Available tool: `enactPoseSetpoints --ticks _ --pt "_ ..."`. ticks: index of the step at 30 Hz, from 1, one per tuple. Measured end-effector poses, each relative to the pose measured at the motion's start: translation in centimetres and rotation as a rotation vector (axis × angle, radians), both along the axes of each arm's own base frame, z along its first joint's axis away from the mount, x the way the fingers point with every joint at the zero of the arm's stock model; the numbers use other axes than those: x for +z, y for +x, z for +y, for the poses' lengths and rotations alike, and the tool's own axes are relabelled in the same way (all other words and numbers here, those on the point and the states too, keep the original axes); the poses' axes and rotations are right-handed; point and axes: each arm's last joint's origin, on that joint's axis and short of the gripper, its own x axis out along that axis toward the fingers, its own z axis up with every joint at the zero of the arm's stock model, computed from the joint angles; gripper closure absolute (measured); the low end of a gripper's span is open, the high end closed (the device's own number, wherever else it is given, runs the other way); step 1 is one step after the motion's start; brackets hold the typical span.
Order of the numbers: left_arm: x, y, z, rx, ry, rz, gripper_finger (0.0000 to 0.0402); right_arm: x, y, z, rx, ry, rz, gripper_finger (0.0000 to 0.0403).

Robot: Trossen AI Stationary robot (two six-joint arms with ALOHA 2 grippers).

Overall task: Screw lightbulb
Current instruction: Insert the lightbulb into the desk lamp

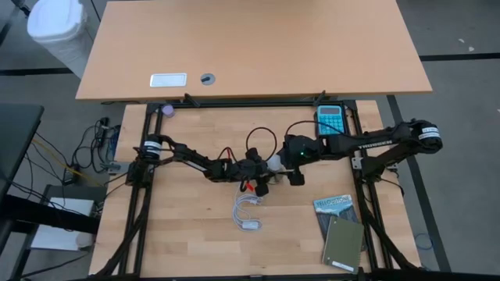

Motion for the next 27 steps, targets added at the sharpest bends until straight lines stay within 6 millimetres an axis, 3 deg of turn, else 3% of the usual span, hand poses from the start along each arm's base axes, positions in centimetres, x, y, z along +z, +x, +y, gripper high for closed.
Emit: enactPoseSetpoints --ticks 7,17,27 --pt "0.1 0.1 -0.2 -0.044 -0.007 -0.002 0.0213 0.4 0.6 0.6 0.023 0.003 0.084 0.0034" --pt "0.1 0.1 -0.3 -0.066 -0.016 -0.008 0.0213 0.8 4.4 1.2 0.011 -0.045 0.269 0.0031" --pt "0.0 0.0 -0.3 -0.065 -0.016 0.004 0.0213 0.6 6.8 1.3 0.034 -0.031 0.4 0.0036"
